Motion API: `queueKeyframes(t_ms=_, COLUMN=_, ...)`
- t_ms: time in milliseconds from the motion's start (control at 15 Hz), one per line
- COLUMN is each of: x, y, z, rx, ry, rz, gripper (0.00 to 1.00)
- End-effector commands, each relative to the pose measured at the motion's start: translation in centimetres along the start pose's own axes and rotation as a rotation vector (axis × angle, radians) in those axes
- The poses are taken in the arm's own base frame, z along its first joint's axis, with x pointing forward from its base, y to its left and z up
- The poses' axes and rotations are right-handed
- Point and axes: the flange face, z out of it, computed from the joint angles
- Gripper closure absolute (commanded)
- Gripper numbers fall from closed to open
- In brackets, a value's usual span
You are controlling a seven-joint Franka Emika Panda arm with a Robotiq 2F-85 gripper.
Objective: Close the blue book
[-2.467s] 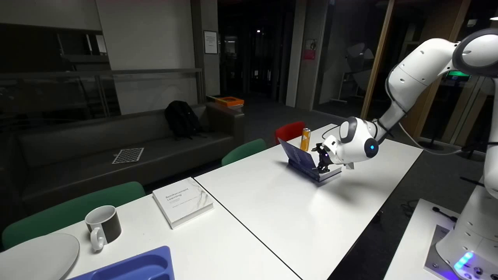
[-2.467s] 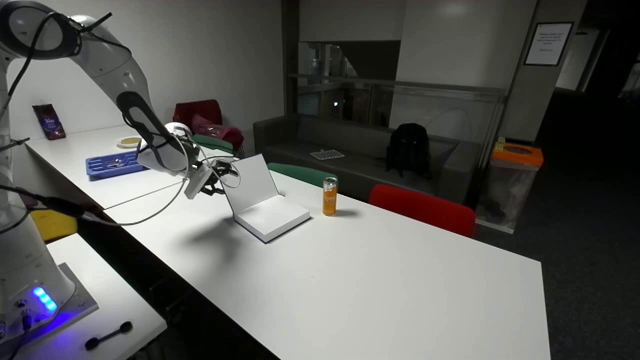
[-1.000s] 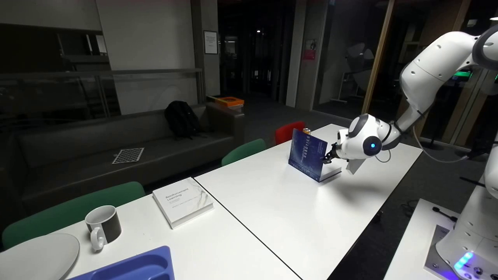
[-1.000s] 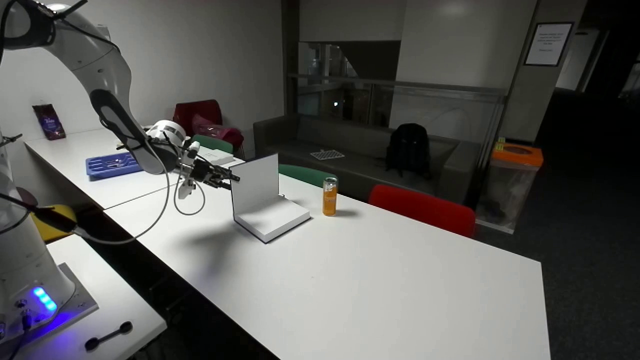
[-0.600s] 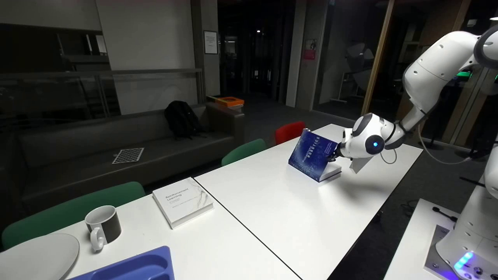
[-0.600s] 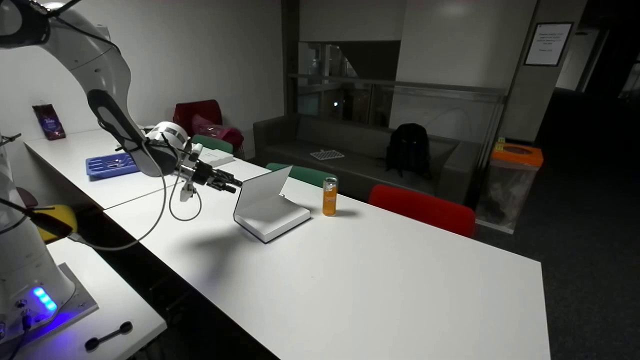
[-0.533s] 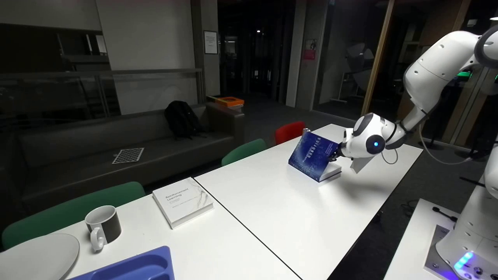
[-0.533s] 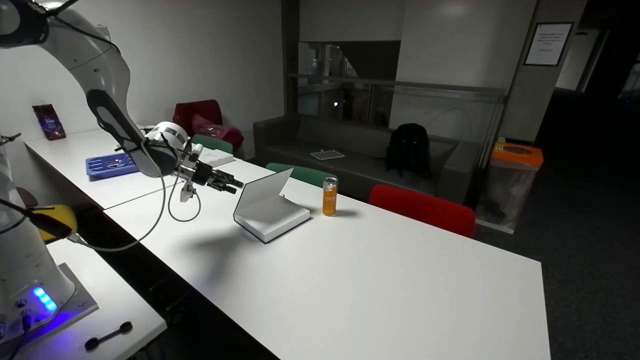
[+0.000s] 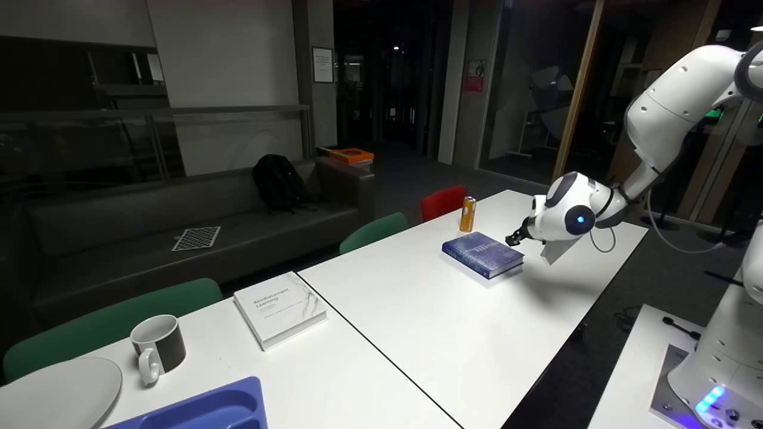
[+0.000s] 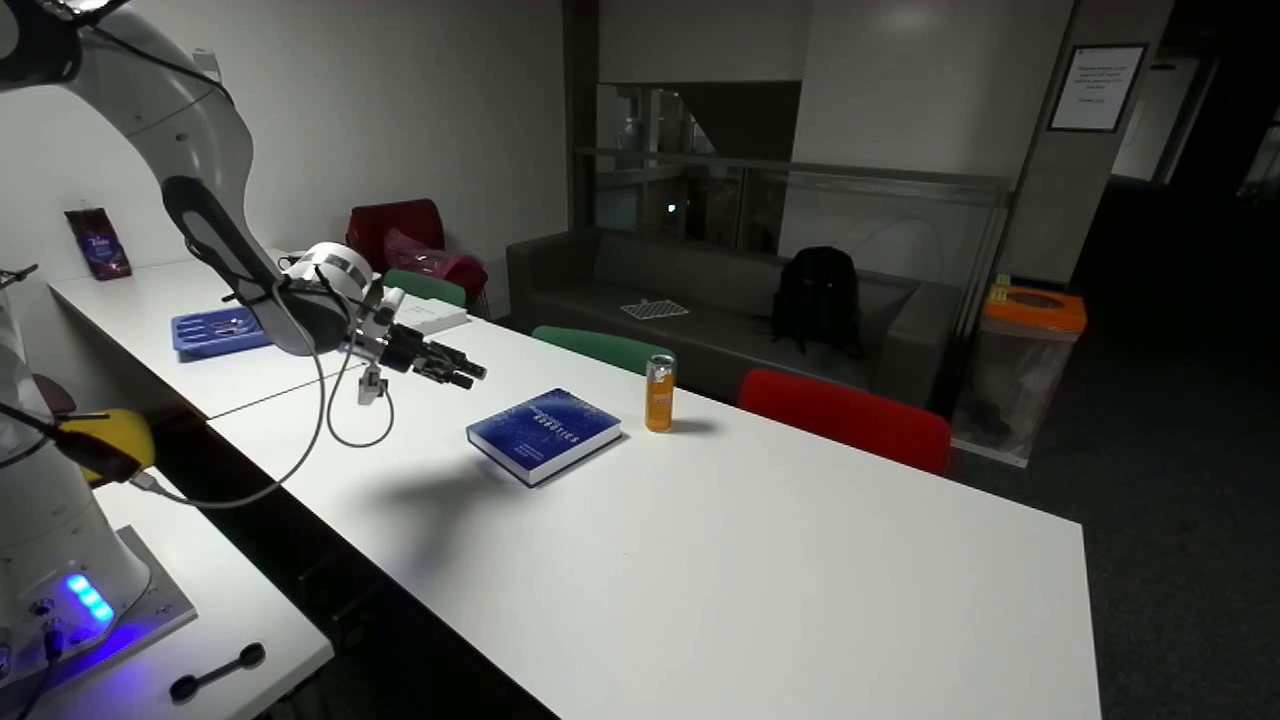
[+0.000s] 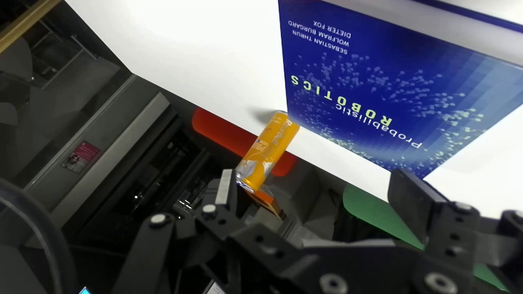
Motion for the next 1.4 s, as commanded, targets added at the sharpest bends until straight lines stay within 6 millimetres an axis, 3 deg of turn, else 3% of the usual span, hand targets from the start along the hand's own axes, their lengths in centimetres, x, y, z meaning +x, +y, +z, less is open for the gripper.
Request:
queueKeyframes(t_ms=0, x=0.2, y=0.9, z=-2.0, rx=-0.008, ry=0.02, rz=0.012, gripper=0.0)
queueKeyframes(t_ms=600, x=-1.5, y=0.7, z=-6.1, rx=0.24, ry=-0.095, rz=-0.066, gripper=0.0)
queueKeyframes(t_ms=867, x=-1.8, y=0.8, z=-6.5, rx=0.287, ry=-0.137, rz=-0.07, gripper=0.0)
queueKeyframes(t_ms=1333, x=-0.1, y=-0.7, z=-6.4, rx=0.337, ry=-0.16, rz=-0.018, gripper=0.0)
